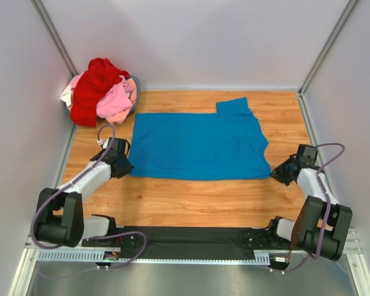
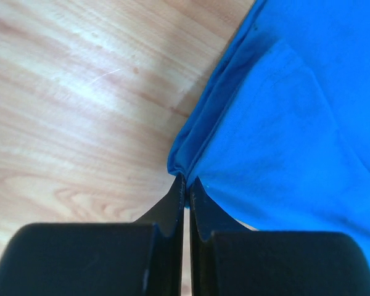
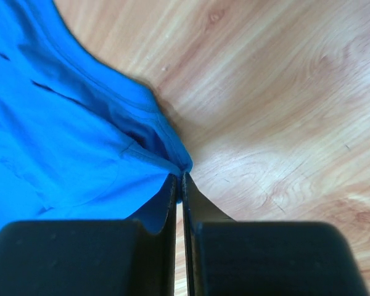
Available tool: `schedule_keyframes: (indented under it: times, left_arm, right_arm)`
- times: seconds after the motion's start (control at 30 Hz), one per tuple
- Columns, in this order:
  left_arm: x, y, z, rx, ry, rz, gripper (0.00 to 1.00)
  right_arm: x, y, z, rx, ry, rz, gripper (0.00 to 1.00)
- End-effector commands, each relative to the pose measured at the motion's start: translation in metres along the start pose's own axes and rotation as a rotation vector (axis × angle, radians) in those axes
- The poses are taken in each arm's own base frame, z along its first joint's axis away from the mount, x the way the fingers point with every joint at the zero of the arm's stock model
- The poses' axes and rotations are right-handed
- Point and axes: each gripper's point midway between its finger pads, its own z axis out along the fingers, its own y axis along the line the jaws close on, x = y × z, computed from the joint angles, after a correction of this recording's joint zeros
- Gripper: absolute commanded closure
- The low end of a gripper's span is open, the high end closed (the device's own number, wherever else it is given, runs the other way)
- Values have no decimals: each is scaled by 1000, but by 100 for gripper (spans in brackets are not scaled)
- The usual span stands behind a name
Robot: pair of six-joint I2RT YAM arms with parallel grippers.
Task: Fold and stack the t-shirts
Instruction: Fold the tshirt
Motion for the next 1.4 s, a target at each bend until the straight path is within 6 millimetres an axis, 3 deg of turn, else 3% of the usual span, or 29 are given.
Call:
schedule_keyframes:
  times: [0.0,0.1,0.37,0.5,0.53,0.57,0.6,0.67,0.7,0.77,0.83,0.87,0.9,0.93,0.97,1.0,1.03,1.07,1.1,1.13,1.17,1.2,1.3,1.33,1.37]
  left_arm:
    - [-12,14,-21,-42,-61,8,100]
    - [-5,15,-30,-13,-53,-7,100]
    - [13,23,-45,11,-25,-23,100]
    - [32,24,-54,53,32,-49,100]
    - [35,24,-55,64,33,-53,99]
    - [35,23,-59,85,23,-60,90]
    - [37,22,-62,95,30,-63,62]
    - [25,15,-75,128,-6,-62,39]
    - [22,17,-81,117,-11,-48,25]
    - [-2,6,-101,152,-76,-39,16]
    - [-16,-5,-116,193,-91,22,14]
    - [-39,-22,-139,254,-141,54,14]
    - [-41,-30,-149,290,-125,92,15]
    - [-48,-33,-151,283,-126,156,15]
    - [-62,-39,-165,300,-159,181,15]
    - [-64,-36,-166,278,-156,204,15]
    - [-67,-35,-166,265,-161,254,15]
    - [-67,-33,-164,255,-160,276,15]
    - [-65,-30,-161,245,-145,302,16]
    - [-63,-28,-159,239,-139,320,16]
    - [-56,-23,-152,225,-118,348,17]
    - [-53,-22,-148,223,-116,357,18]
    - [-43,-15,-136,217,-112,377,18]
    - [-39,-14,-133,221,-101,375,18]
    - [-40,-17,-135,233,-102,377,18]
  right_arm:
    - [-33,9,-21,-1,-139,-23,100]
    - [-35,13,-31,-7,-150,-43,100]
    - [-8,3,-38,-18,-101,-37,100]
    - [4,8,-49,-59,-85,1,99]
    - [4,14,-54,-85,-93,29,95]
    - [4,16,-56,-96,-96,36,72]
    - [-2,18,-61,-94,-118,43,59]
    - [-13,11,-66,-37,-172,48,34]
    - [-26,17,-74,-40,-212,40,31]
    - [-43,21,-82,-18,-257,29,29]
    - [-67,45,-100,-68,-314,17,29]
    - [-72,57,-100,-100,-312,-18,29]
    - [-75,72,-100,-151,-296,-43,28]
    - [-92,95,-114,-199,-336,-72,28]
    - [-88,108,-96,-192,-270,-127,27]
    - [-93,122,-93,-201,-255,-159,27]
    - [-108,151,-104,-243,-276,-198,27]
    - [-104,176,-98,-277,-223,-257,27]
    - [-100,178,-66,-223,-122,-296,28]
    - [-103,189,-54,-226,-91,-320,28]
    - [-119,223,-65,-299,-113,-360,28]
    - [-121,229,-34,-291,-60,-365,28]
    - [-156,279,-27,-403,-121,-422,28]
    - [-159,281,5,-395,-83,-436,27]
    - [-162,288,19,-409,-61,-433,28]
